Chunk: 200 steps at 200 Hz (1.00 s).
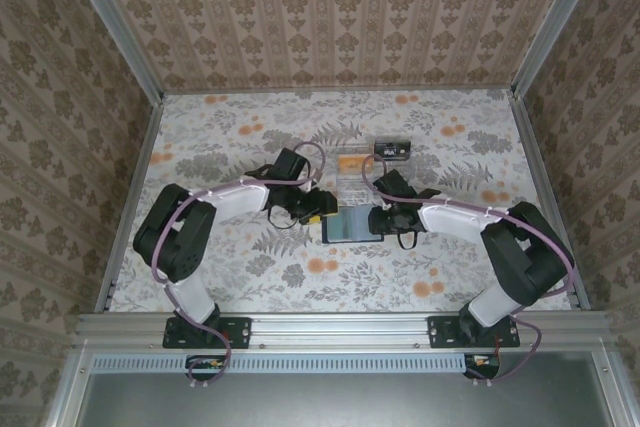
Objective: Take the credit cards out of the card holder
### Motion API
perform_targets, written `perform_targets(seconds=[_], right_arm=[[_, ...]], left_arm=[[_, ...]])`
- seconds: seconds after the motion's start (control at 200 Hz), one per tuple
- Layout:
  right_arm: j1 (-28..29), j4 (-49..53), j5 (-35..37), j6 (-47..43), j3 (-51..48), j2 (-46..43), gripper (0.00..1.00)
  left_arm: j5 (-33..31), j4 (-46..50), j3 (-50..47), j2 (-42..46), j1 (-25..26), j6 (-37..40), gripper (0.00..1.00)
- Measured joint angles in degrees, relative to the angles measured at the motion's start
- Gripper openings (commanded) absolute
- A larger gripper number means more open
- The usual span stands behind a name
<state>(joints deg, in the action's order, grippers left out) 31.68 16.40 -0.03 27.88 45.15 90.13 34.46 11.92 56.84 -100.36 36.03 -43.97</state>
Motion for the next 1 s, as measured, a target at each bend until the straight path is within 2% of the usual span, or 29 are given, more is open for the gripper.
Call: perform_targets(seconds=[0.105,1.0], right_arm=[[0.2,-0.5,-0.3,0.8,0.0,0.4,0.39],[0.5,-1.5,-0.5,1.1,0.0,1.1,0.39]], left_arm=[[0.4,0.0,0.4,-1.3,0.0,0.2,0.45],[0.3,5.2,2.6,-4.6,0.4,3.1,0.42]])
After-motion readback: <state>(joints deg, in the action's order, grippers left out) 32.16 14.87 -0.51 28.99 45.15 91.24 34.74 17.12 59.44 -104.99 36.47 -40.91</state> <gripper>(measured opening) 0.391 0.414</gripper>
